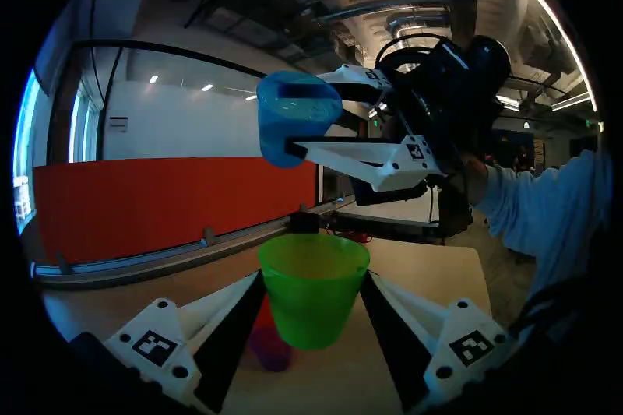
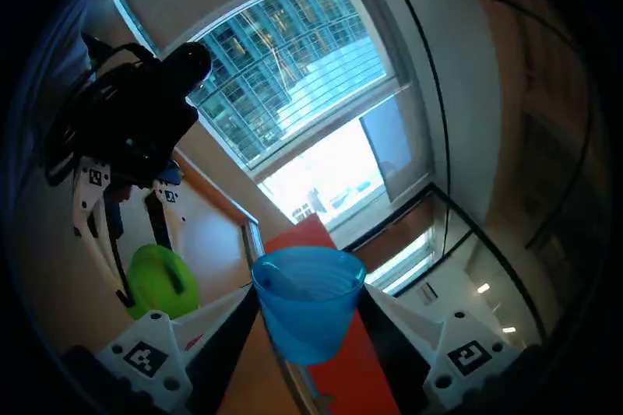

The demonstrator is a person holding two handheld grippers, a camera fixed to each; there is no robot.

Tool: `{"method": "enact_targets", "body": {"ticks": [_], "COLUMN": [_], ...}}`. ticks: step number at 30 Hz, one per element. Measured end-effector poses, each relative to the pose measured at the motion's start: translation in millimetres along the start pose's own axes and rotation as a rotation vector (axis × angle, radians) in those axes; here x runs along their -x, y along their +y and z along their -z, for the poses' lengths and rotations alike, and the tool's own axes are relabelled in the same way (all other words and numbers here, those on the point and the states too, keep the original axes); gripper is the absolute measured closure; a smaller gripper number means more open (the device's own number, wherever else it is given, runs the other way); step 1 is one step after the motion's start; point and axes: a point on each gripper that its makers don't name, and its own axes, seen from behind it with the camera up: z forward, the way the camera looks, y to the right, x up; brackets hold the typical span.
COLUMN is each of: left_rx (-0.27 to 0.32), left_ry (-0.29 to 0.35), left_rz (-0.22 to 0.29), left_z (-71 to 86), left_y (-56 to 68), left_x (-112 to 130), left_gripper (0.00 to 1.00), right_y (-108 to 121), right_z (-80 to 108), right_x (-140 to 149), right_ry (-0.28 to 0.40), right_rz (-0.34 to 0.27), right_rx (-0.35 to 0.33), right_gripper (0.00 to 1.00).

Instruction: Pour water

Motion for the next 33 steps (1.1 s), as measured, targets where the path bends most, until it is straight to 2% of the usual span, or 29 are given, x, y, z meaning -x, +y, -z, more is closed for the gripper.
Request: {"method": "enact_targets", "body": {"ticks": [9, 33], "left_rx": [0.004, 0.004], "left_ry": [-0.002, -0.010], "left_rz": [-0.003, -0.005], "left_z": [-1.5, -4.5], "left_y": [0.9, 0.6], "left_x": [-0.4, 5.2], "left_gripper": [0.15, 0.15], "right_y": [8.5, 28.1], "right_z": [-2.6, -4.3], "right_x": [1.6, 2.6], "right_ry": [-0.007, -0.013], "right_rz": [0.073, 0.202], "right_rx": [0.013, 0.056], "right_gripper": [0.12, 0.12]}}
